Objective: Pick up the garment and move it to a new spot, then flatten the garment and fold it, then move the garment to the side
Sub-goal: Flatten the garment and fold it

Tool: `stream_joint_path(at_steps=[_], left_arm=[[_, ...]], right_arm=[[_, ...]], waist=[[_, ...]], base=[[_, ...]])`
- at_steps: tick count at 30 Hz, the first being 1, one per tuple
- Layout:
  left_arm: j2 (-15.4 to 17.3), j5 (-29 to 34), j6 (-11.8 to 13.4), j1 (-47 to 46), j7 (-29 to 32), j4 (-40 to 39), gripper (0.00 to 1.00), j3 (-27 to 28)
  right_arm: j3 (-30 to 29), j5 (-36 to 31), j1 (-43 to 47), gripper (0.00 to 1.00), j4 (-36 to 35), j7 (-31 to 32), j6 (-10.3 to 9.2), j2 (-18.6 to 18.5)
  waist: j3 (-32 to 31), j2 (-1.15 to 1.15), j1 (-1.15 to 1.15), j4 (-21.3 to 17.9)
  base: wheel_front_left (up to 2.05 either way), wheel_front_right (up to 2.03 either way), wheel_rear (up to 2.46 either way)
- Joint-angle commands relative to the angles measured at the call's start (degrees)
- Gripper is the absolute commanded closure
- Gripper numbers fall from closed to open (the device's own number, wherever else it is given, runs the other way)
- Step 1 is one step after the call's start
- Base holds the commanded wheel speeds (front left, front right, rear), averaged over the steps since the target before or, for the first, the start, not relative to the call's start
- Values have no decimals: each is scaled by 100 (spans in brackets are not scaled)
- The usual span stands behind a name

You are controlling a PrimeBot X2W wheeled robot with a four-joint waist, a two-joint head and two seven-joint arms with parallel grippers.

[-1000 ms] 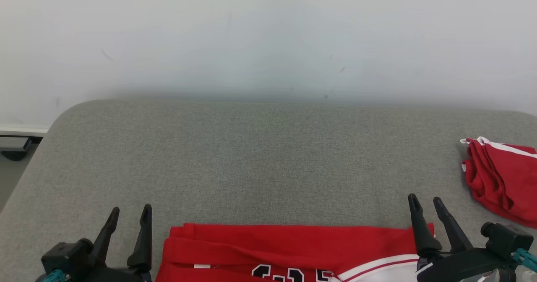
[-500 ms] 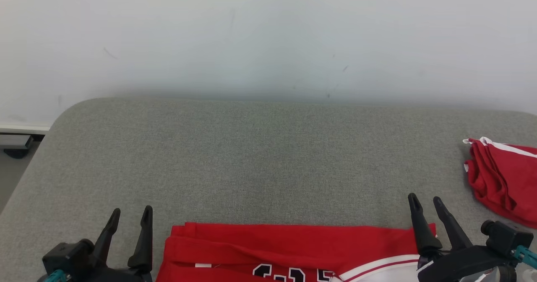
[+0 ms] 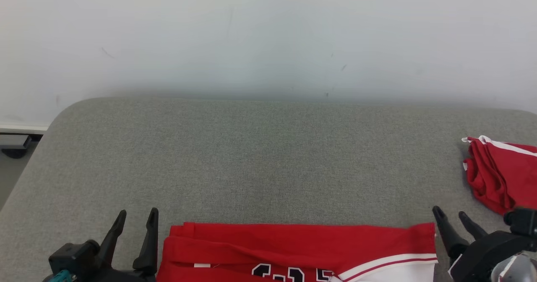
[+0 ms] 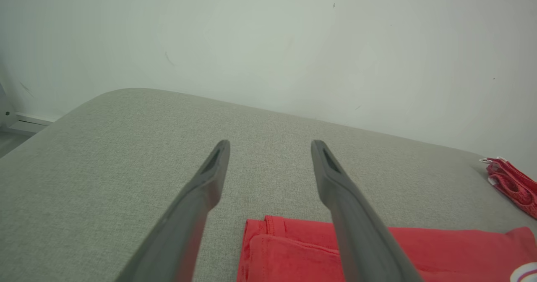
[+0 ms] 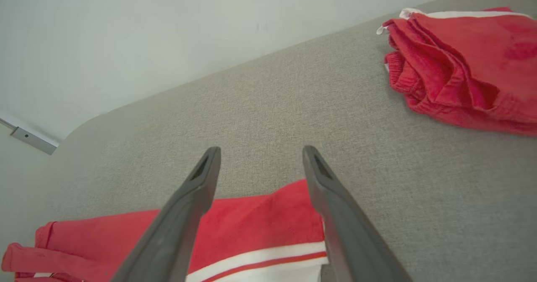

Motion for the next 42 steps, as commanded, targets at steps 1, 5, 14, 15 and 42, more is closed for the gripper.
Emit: stream_joint_path(at_steps=[1,5,14,15,42], left_arm=[[40,-15,21,27,5,-29,0,-8],[16,0,31,4,4,-55,0,-42],[7,-52,-52,-106,-49,36,0,-67],[9,-51,-55,-125,-56,48,0,-66],[-114,-77,-196,-519,-169,304,0,-208]], right_arm=[[-223,-239,27,0,-200,415,-1,-21],[-565,-818,119,0,-831,1487,-1,-25],[-706,-773,543,0,-1339,3071,-2,-20],[-729,-791,549,0,-1306,3115,-2,-24],[-122,-769,143,0,153,3341,-1,11]], waist=[[11,0,0,6],[76,0,0,23],[216,0,0,63],[230,0,0,67],[619,0,0,315]], base=[[0,0,0],[0,0,0],[0,0,0],[0,0,0],[0,0,0]])
